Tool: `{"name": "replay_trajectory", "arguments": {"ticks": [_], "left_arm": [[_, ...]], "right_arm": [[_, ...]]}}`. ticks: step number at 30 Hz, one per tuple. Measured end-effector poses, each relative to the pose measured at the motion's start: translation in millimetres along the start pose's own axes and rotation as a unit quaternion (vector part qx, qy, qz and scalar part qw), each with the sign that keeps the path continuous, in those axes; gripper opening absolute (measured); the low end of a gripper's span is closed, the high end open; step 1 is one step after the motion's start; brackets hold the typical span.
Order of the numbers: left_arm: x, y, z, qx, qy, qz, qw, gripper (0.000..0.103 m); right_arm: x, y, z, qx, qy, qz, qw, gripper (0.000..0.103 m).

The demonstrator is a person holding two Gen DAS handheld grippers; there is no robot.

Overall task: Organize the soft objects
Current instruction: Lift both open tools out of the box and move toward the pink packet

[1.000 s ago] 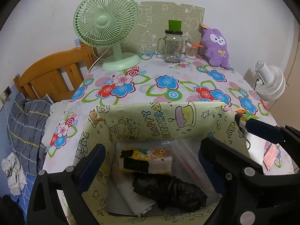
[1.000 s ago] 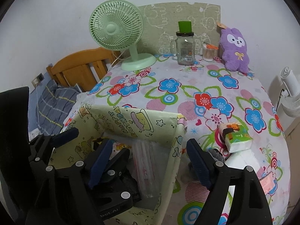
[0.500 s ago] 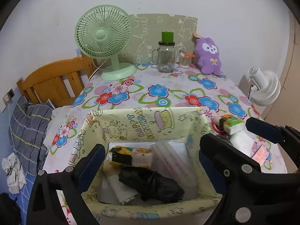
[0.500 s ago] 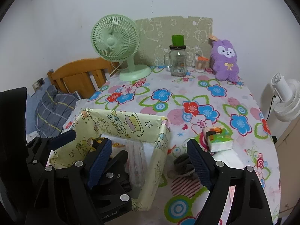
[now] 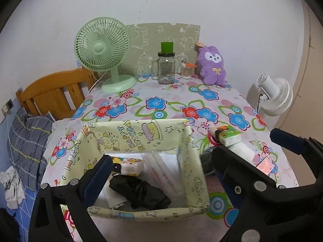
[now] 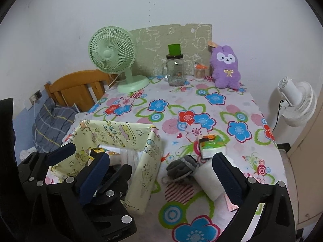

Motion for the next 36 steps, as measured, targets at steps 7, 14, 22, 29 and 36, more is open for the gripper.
{"name": "replay_trajectory", "arguments": {"ticks": [7, 14, 22, 29, 36], "left_arm": [[-21.0, 8.2, 3.9, 0.003, 0.012, -0.004, 0.9999, 0.101], [-40.0, 18.3, 6.2, -0.001, 0.021, -0.009, 0.9997, 0.101], [-61.7, 29.5, 5.7, 0.001, 0.028, -0.027, 0.9993, 0.101], [-82.7, 36.6, 3.5, 0.010, 0.040, -0.049, 0.9979, 0.101], [-106.9, 46.0, -6.5, 0.024, 0.047, -0.068, 0.9963, 0.101]], "right_arm": [[-14.2, 8.3, 13.8, 0.003, 0.023, 0.002, 1.000, 0.103], [-31.2, 20.8, 24.7, -0.001, 0.052, 0.004, 0.999, 0.103], [-49.2, 36.0, 34.4, -0.011, 0.074, 0.002, 0.997, 0.103], [-66.9, 49.3, 40.9, -0.016, 0.080, -0.016, 0.997, 0.103], [-85.9, 60.3, 41.3, -0.008, 0.098, -0.016, 0.995, 0.101]]}}
Point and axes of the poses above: each gripper's, at about its wrist camera, not at the fingertips, and z roughly against the way its jaws point, x to its left, y to its underside, the point moved 3 cm from there along -z, roughly the way its jaws point, and after that the axes turned 8 degrees about z, right-handed, at the moved point
